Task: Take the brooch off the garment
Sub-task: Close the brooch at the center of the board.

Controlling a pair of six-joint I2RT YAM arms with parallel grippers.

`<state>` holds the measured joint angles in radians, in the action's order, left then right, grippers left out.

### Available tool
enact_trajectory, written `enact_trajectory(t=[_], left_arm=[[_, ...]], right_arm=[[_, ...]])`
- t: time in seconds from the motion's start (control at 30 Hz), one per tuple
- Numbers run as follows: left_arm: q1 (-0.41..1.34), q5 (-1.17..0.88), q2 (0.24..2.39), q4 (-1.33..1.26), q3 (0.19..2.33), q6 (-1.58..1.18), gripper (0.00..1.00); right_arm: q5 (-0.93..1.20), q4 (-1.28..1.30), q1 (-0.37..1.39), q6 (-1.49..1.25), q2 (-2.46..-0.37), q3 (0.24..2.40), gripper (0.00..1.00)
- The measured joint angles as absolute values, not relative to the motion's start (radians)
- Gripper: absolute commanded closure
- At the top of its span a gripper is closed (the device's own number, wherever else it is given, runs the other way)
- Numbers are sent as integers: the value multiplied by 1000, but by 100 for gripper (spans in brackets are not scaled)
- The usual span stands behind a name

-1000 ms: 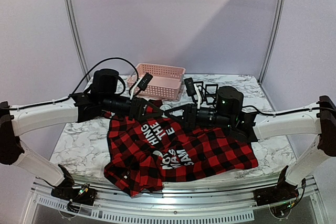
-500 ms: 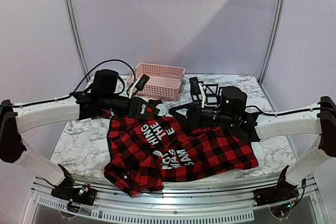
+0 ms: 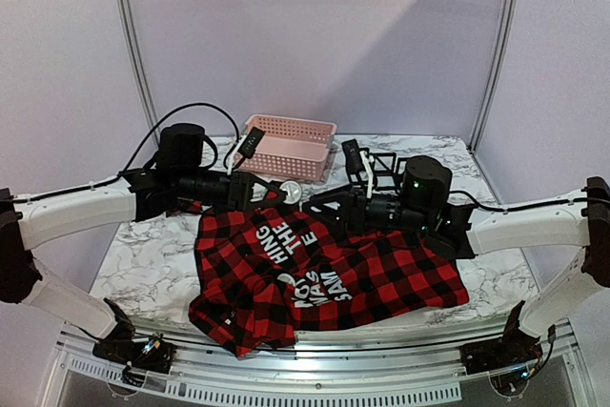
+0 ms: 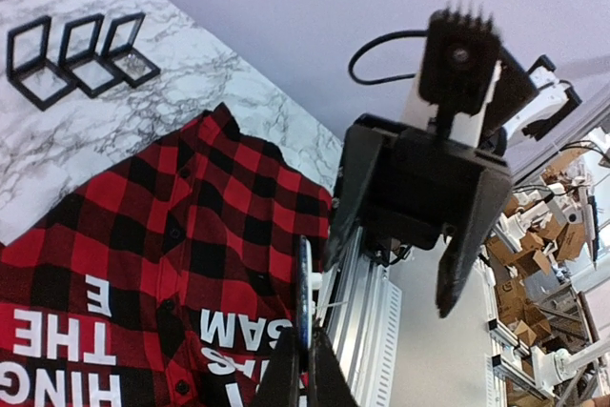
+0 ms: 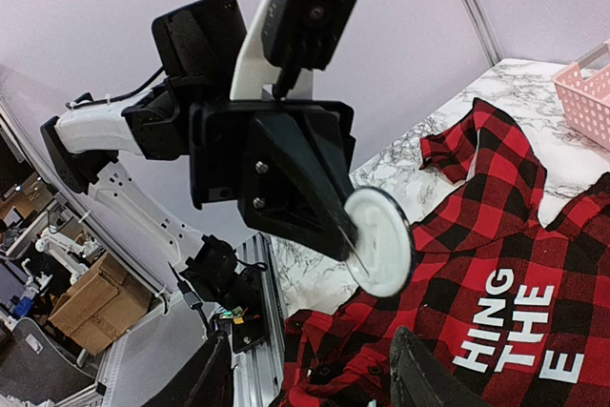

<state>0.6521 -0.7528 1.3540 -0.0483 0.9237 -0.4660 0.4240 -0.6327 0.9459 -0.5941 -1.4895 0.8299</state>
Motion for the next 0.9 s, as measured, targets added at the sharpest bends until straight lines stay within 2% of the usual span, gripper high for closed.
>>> enact_trajectory(t=[0.27,0.67,0.9], left_arm=[[653,-810,1307,-161,896,-500,100],[661,-845,1306,-199,885,-513,100],[663,-845,1305,-201,885,-514,100]], right_arm=[[414,-577,962,-558,-1511,863,46],[345,-555,962,-551,-1544,947,57],[342,-534,962,-547,-1564,957,57]])
